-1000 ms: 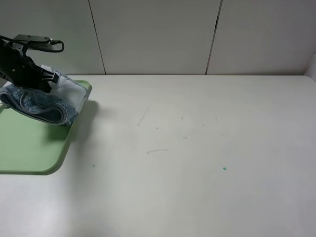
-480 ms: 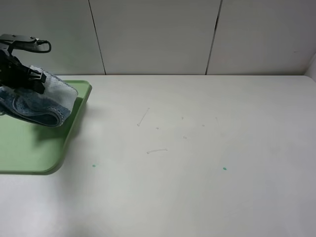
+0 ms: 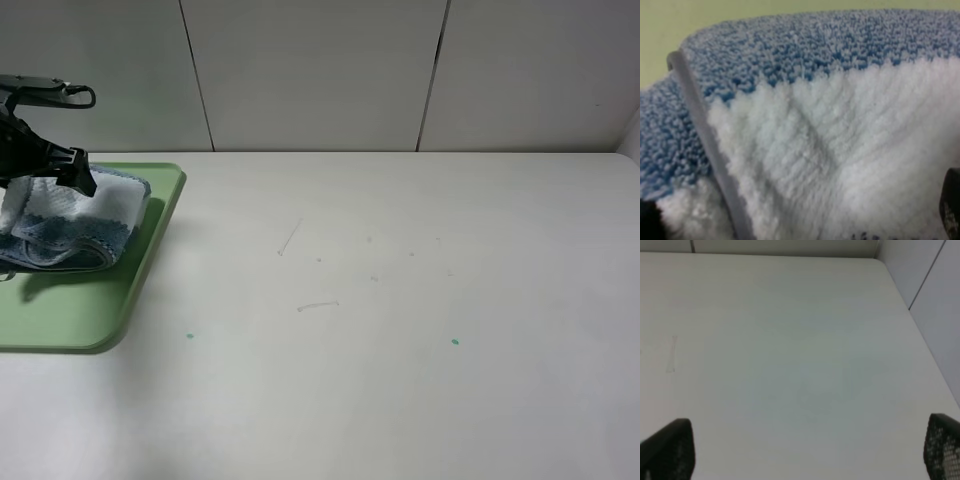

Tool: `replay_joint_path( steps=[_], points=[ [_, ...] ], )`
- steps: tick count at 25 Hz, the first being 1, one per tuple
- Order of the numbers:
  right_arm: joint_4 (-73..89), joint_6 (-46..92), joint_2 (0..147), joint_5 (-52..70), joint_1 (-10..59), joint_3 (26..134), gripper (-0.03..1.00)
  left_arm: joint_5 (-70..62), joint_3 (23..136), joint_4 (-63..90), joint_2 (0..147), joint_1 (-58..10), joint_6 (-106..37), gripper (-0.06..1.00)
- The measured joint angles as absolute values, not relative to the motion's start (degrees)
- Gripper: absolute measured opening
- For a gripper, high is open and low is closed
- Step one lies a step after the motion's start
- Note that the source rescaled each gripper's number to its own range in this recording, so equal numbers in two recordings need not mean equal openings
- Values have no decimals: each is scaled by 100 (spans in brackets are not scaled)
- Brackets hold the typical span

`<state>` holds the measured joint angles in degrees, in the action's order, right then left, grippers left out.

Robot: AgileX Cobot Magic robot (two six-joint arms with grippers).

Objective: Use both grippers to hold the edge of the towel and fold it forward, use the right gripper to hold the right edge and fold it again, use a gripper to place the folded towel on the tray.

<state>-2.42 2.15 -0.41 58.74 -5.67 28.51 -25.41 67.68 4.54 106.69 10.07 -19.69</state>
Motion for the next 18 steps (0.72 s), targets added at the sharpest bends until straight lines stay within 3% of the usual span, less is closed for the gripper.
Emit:
replay_joint_path(
  steps=[9,18],
  points=[
    [-242,215,-41,5874,-567,2851,100,-2822,6768,279,9782,1007,-1908,100],
    [-242,215,-41,5874,-567,2851,100,-4477,6768,-146,8727,1007,-1319,100]
  ],
)
